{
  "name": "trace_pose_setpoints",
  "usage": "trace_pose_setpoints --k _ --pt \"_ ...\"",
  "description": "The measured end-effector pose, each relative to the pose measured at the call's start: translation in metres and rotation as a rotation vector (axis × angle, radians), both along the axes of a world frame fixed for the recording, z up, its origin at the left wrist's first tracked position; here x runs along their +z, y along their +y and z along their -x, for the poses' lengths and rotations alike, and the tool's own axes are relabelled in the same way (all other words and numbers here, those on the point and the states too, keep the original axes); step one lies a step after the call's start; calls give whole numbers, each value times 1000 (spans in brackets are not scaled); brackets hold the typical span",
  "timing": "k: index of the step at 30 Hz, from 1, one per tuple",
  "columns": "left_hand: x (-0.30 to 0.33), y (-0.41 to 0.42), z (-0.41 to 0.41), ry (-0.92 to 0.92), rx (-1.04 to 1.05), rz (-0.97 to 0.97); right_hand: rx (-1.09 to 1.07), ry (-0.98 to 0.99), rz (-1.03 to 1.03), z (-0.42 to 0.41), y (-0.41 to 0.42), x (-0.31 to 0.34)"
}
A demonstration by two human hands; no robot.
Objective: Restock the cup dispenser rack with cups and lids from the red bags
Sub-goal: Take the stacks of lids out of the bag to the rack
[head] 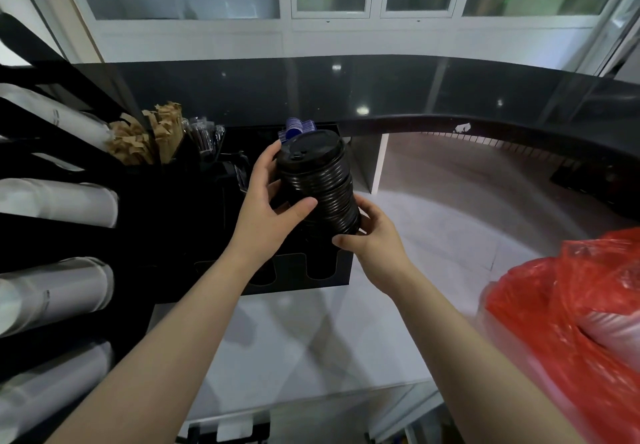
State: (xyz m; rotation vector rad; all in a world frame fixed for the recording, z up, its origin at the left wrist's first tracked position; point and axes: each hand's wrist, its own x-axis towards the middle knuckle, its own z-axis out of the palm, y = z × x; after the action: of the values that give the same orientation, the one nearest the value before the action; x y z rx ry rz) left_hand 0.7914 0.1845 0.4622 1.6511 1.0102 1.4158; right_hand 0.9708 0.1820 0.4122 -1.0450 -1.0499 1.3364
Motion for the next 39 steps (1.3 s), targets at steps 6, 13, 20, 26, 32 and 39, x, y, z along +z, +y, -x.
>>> trace_pose_setpoints --k 6,13,20,26,32,39 --pt "2 1 1 -32 -29 52 16 34 -2 2 0 4" --pt "-22 -1 5 74 -79 172 98 135 5 3 -1 16" --pt "-31 -2 7 99 -16 207 133 -138 0 3 -2 22" --pt "-37 1 5 203 20 194 70 -535 -94 1 0 23" --pt "-43 -1 -7 240 70 197 -1 -731 -140 -4 4 11" --pt "-54 0 -11 292 109 160 -18 -767 -139 -6 5 3"
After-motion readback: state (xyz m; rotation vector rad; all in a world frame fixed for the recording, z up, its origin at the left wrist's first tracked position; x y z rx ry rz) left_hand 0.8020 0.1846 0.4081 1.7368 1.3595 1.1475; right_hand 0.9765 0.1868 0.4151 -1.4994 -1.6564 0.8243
